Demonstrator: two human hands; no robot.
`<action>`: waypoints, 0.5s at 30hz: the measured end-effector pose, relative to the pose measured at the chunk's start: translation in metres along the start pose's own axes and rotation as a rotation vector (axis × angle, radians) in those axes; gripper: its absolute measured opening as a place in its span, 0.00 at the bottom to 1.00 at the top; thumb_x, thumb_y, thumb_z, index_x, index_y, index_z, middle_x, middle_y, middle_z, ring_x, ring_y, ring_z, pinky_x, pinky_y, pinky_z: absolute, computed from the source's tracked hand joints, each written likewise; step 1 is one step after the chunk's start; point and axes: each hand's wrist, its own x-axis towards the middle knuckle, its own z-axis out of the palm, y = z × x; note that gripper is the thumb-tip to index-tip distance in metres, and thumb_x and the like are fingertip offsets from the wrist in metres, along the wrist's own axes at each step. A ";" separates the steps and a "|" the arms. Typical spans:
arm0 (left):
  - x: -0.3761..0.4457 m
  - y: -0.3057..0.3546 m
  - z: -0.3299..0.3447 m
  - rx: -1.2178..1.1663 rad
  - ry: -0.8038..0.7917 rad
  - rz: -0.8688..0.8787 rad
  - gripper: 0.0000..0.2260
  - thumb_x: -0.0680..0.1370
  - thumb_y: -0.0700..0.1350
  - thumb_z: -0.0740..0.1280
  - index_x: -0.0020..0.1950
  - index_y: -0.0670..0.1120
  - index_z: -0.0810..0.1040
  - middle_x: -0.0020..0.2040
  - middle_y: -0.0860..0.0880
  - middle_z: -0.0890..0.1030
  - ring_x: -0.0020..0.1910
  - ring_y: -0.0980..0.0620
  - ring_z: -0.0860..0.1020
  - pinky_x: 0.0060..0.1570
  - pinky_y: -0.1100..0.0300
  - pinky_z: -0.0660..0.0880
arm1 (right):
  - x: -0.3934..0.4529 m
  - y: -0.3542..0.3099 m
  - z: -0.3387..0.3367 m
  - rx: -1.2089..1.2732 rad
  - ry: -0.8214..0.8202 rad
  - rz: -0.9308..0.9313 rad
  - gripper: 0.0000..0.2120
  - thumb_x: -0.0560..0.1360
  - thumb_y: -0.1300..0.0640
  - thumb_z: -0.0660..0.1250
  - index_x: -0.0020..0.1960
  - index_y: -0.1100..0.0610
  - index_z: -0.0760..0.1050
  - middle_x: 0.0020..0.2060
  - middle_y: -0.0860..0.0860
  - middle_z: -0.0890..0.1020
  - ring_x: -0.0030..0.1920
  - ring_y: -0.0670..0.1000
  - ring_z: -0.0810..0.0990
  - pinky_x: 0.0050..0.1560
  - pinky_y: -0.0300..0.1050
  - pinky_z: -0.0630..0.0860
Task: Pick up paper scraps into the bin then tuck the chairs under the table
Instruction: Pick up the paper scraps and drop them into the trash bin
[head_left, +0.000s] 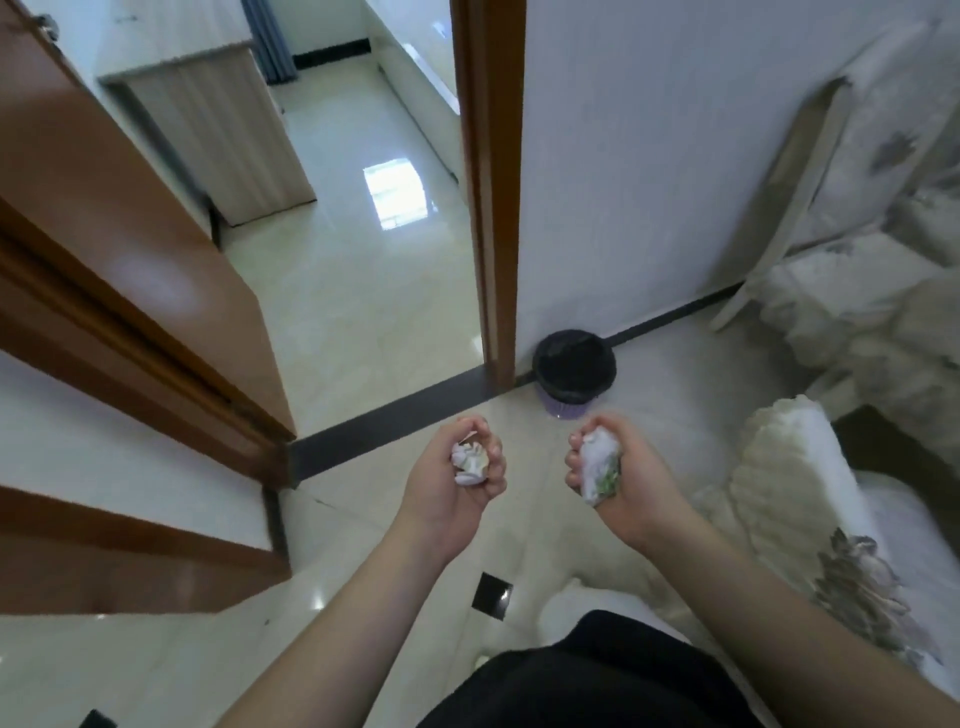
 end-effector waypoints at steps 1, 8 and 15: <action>0.016 0.003 0.009 0.006 -0.008 -0.023 0.08 0.76 0.42 0.60 0.37 0.46 0.73 0.29 0.48 0.72 0.24 0.54 0.68 0.24 0.65 0.64 | 0.010 -0.012 -0.002 0.016 0.013 -0.013 0.10 0.76 0.55 0.62 0.36 0.56 0.71 0.30 0.52 0.74 0.27 0.49 0.72 0.26 0.38 0.71; 0.135 0.020 0.084 0.078 -0.042 -0.112 0.05 0.75 0.43 0.63 0.38 0.46 0.73 0.31 0.48 0.72 0.24 0.54 0.67 0.23 0.64 0.61 | 0.084 -0.099 -0.009 0.113 0.058 -0.057 0.11 0.78 0.56 0.59 0.37 0.57 0.70 0.29 0.52 0.73 0.26 0.49 0.72 0.26 0.38 0.70; 0.217 0.036 0.160 0.120 -0.045 -0.148 0.09 0.77 0.42 0.61 0.37 0.45 0.73 0.30 0.48 0.72 0.22 0.55 0.65 0.21 0.64 0.59 | 0.145 -0.188 -0.003 0.151 0.144 0.030 0.14 0.79 0.56 0.56 0.35 0.56 0.66 0.23 0.50 0.71 0.21 0.48 0.68 0.23 0.35 0.63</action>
